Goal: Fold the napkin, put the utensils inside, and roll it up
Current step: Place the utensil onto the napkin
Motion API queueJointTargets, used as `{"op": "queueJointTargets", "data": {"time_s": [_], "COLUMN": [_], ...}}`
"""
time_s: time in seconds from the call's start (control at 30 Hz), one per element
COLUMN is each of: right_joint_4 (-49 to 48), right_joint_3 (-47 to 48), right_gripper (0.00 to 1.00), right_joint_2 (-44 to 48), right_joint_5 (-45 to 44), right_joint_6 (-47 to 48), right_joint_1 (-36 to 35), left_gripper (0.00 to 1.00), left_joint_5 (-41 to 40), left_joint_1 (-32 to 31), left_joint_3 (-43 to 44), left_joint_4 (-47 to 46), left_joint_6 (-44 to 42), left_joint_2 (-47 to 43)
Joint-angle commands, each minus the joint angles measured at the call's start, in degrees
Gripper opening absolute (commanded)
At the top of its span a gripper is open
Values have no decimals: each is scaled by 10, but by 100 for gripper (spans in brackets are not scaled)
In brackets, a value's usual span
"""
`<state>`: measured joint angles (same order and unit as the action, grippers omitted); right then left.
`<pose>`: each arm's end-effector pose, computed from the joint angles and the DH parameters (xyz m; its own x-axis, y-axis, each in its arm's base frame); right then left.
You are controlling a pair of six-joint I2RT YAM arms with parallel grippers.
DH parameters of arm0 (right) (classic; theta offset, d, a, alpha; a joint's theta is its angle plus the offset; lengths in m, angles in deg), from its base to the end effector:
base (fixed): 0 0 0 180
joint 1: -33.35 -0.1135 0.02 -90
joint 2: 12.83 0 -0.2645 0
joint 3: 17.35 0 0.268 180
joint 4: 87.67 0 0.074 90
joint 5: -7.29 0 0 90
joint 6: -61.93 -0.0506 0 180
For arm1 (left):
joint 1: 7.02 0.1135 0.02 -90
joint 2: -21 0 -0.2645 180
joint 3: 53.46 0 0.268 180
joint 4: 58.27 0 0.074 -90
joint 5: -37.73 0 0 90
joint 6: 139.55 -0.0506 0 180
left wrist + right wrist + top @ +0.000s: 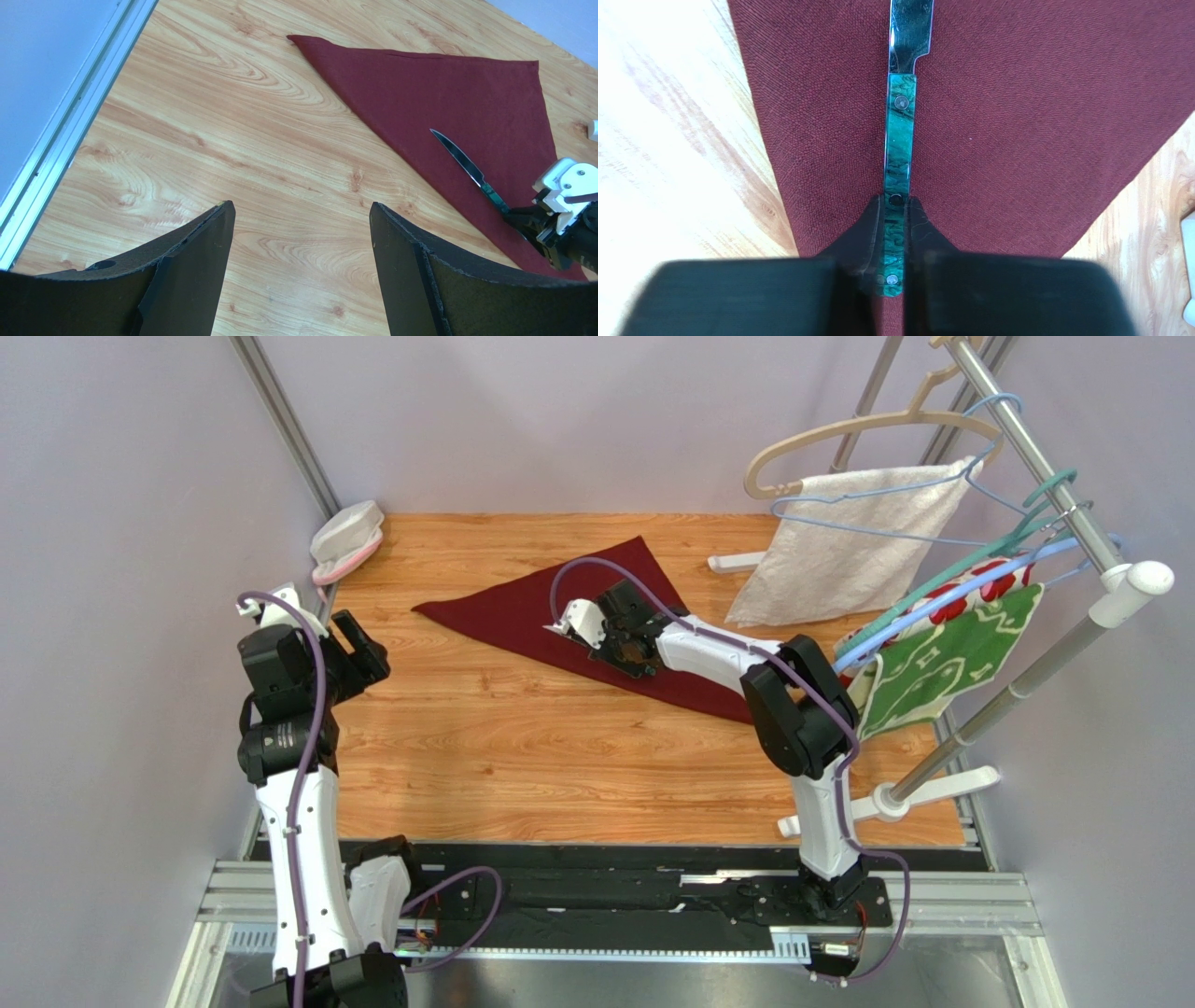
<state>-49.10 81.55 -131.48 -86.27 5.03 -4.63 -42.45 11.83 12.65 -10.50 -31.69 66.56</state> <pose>0.3680 0.2833 0.1491 -0.2405 -0.8793 -0.4111 -0.8593 0.3899 -0.3311 0.1882 0.0551 0.3398 -0.3584 -0.4417 -0.8225 -0.2992 0.8889 -0.3470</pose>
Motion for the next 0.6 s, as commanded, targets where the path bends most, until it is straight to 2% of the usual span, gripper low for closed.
{"op": "queueJointTargets", "data": {"time_s": [0.0, 0.3, 0.43, 0.57], "right_joint_4": [-20, -30, -30, -15], "right_joint_3": [13, 35, 37, 12], "right_gripper": [16, 44, 46, 47], "right_joint_2": [-11, 25, 64, 147], "right_joint_5": [-22, -57, -69, -148], "right_joint_6": [14, -25, -72, -175], "right_joint_1": [7, 7, 0, -21], "left_gripper": [79, 80, 80, 80], "left_joint_5": [4, 6, 7, 7], "left_joint_1": [5, 4, 4, 5], "left_joint_3": [2, 0, 1, 1], "left_joint_4": [-17, -19, -19, -18], "left_joint_6": [1, 1, 1, 1], "left_joint_2": [-1, 0, 0, -1]}}
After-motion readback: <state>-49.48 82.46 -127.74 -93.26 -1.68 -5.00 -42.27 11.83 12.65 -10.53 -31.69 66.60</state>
